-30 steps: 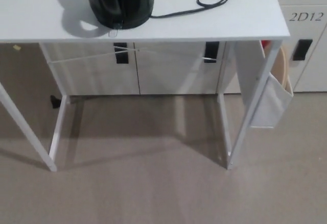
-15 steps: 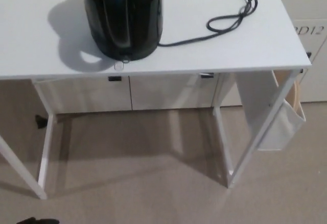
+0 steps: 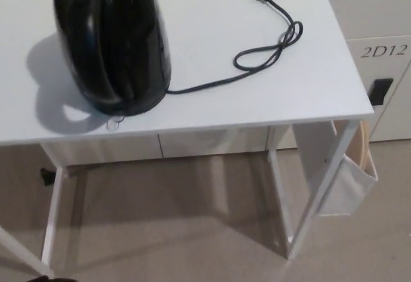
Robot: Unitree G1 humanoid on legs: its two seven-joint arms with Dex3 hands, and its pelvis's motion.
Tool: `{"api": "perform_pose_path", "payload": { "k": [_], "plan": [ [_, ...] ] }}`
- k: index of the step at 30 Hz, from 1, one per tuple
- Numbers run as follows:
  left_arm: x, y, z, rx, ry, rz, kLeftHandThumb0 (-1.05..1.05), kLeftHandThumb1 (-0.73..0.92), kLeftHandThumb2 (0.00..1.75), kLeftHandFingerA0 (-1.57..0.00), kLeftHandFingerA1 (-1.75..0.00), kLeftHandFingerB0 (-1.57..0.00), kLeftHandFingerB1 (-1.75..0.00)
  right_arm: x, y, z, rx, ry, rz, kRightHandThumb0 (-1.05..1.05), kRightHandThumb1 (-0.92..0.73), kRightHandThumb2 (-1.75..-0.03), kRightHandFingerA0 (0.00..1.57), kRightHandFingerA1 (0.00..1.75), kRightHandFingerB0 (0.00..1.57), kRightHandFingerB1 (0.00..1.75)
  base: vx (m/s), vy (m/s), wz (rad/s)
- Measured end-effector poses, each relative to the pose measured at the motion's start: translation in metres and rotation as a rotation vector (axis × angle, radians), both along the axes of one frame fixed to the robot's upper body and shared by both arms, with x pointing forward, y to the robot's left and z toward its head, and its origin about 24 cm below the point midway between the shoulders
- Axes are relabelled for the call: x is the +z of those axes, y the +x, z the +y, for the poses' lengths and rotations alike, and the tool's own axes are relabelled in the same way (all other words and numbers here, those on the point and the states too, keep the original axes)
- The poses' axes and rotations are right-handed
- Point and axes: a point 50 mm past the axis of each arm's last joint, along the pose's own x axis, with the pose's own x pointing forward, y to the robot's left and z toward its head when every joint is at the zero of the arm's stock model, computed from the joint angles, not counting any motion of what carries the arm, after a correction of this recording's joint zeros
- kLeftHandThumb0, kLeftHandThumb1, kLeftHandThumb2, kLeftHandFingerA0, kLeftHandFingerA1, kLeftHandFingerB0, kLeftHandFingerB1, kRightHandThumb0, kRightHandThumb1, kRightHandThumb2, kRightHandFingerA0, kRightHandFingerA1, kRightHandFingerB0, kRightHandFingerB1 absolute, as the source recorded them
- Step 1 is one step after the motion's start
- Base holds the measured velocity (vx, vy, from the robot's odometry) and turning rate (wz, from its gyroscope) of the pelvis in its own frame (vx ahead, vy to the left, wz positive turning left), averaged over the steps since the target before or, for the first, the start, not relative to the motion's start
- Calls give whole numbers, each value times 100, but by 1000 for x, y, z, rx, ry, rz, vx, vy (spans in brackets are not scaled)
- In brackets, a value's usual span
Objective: The robot walk towards a table in front and click the button on the base of the boilling pot using its left middle finger
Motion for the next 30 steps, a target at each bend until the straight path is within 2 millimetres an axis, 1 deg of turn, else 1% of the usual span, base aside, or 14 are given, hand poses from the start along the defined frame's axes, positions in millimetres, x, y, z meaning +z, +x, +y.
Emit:
{"api": "perform_pose_path", "payload": {
  "k": [3, 4, 5, 7, 11, 16, 21, 23, 26, 30],
  "plan": [
    [2, 1, -1, -7, 2, -8, -55, 48, 80, -69, -56, -48, -50, -1, 0, 0, -2, -1, 6, -34, -69, -60, 62, 54, 52, 48, 177, 77, -8],
    [2, 1, -1, -9, 3, -8, -48, 58, 58, -76, -43, -53, -37, -2, 0, -1, -3, -2, 9, -34, -69, -60, 61, 53, 52, 47, 193, 138, -10],
    [2, 0, -2, -10, 4, -7, -54, 49, 80, -69, -56, -48, -49, -2, -1, -1, -3, -2, 11, -34, -69, -60, 61, 52, 52, 46, 262, 181, -16],
    [1, 0, -2, -10, 3, -2, -54, 49, 80, -69, -56, -48, -49, -2, -1, 0, -1, -4, 12, -33, -69, -60, 62, 53, 52, 47, 356, 238, 3],
    [5, 3, 4, -11, 25, -14, -54, 49, 80, -71, -56, -48, -49, -1, 4, 4, 13, 1, -4, -32, -69, -60, 63, 53, 52, 47, 282, 139, -4],
    [5, 3, 4, -14, 33, -12, -54, 48, 79, -72, -57, -49, -50, 0, 4, 5, 17, -1, -5, -31, -69, -60, 63, 53, 52, 46, 188, 12, 11],
    [6, 4, 4, -17, 36, -15, -53, 49, 79, -71, -56, -49, -50, 0, 5, 5, 22, -5, -8, -32, -67, -59, 65, 53, 54, 46, 163, -140, 16],
    [7, 6, 4, -20, 35, -21, -53, 49, 79, -70, -56, -49, -50, 0, 7, 6, 26, -8, -8, -32, -67, -59, 64, 53, 54, 46, 121, -389, -4],
    [9, 9, 2, -28, 31, -32, -53, 49, 79, -69, -56, -48, -49, 4, 14, 2, 24, -26, -28, -32, -67, -59, 64, 52, 53, 46, 94, -345, -3],
    [10, 12, 1, -36, 31, -38, -53, 49, 79, -70, -56, -47, -49, 4, 15, 2, 26, -28, -26, -32, -67, -60, 63, 52, 52, 46, -29, 6, -9]
  ]
}}
